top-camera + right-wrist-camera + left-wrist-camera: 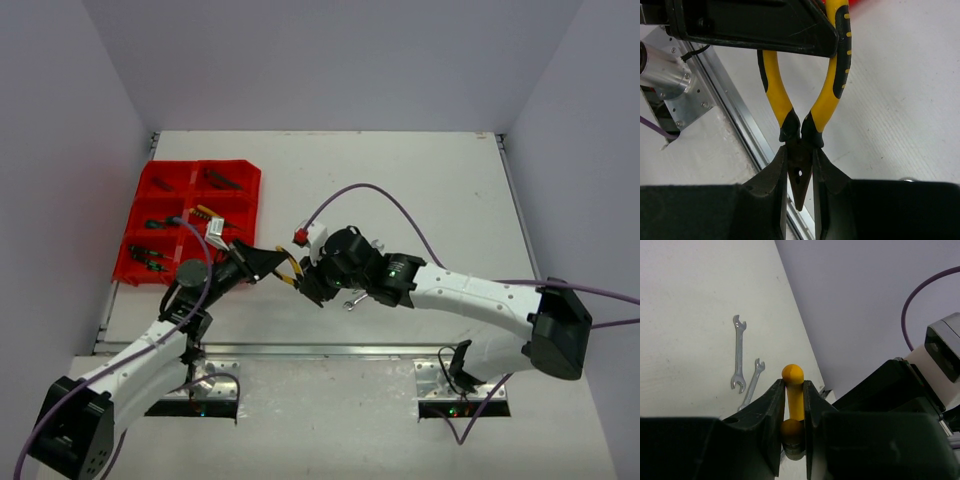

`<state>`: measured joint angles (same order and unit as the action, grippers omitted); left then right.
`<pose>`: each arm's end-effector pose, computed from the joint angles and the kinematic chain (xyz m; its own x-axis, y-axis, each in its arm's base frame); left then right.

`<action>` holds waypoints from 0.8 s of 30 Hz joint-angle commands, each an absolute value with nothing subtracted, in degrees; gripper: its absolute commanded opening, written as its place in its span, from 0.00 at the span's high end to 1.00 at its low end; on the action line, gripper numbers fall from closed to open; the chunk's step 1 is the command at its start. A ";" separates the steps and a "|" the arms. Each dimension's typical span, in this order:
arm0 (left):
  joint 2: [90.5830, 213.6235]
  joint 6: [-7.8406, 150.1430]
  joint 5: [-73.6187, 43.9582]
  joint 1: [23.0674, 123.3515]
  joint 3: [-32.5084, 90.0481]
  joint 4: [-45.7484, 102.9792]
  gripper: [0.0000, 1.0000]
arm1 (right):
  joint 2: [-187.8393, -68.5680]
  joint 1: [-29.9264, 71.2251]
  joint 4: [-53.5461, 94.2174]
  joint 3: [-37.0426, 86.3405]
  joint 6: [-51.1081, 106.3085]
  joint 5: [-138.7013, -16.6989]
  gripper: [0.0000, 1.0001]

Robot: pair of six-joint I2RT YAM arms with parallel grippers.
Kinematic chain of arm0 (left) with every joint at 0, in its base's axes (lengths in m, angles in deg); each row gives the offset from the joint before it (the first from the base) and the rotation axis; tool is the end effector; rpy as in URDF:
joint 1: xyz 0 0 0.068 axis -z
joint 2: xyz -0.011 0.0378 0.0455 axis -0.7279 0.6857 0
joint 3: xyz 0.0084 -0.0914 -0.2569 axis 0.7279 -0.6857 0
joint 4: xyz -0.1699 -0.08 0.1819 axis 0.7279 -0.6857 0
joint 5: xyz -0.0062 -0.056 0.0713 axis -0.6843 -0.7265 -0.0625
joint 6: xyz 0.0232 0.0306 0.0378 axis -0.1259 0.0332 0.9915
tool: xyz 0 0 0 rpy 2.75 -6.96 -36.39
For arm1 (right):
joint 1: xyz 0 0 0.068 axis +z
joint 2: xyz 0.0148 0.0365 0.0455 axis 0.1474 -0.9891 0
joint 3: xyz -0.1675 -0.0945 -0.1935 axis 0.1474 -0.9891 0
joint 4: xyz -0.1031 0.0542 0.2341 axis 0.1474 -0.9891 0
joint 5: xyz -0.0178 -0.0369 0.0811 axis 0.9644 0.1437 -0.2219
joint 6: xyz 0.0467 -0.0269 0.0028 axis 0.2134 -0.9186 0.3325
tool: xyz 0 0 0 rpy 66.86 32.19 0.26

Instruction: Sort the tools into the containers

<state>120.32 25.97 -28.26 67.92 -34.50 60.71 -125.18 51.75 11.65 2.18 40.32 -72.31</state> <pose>0.1551 -0.0742 0.2044 -0.5740 -0.6109 -0.5453 0.3660 0.4043 -0.8382 0.1494 0.2641 0.2615 -0.5583 -0.3030 -0.7723 -0.7394 0.6040 0.2975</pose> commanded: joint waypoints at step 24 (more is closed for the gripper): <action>141.65 42.64 20.90 53.18 2.96 27.79 1.00 | -95.99 52.17 6.68 -10.85 45.76 -50.58 0.01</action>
